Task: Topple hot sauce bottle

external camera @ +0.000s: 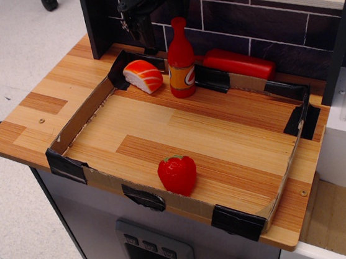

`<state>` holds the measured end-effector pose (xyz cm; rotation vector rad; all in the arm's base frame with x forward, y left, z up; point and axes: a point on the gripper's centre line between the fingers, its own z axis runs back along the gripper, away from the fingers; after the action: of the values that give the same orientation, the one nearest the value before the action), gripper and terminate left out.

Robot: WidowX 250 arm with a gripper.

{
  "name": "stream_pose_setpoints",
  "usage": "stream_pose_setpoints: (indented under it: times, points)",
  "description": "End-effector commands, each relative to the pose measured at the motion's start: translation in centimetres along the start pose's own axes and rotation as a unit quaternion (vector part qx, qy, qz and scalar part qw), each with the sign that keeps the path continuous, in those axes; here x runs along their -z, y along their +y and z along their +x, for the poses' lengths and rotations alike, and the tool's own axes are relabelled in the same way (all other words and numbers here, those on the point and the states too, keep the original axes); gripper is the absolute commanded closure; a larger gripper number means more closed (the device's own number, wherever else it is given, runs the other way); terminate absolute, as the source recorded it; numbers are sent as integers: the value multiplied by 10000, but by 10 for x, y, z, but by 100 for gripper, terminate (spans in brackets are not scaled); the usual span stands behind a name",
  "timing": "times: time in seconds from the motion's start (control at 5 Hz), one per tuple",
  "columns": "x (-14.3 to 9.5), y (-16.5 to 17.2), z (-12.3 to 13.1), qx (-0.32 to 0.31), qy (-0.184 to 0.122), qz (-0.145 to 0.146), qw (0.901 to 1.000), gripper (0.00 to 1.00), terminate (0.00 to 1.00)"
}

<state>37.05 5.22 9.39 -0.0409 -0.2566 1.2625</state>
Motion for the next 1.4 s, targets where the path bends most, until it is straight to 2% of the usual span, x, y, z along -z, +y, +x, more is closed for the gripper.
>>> stream_pose_setpoints:
  times: [0.0, 0.4, 0.6, 0.8, 1.0, 1.2]
  points:
    - [-13, -6, 3, 32, -263, -280, 9993, 100, 0]
    - [-15, -7, -6, 64, -266, -300, 9992, 100, 0]
    - [-26, 0, -18, 198, -214, -404, 9988, 100, 0]
    - [-42, 14, -45, 487, -266, -541, 9970, 100, 0]
    - [-53, 23, -57, 617, -242, -699, 9953, 100, 0]
    - [-50, 31, -54, 459, -697, -590, 9948, 100, 0]
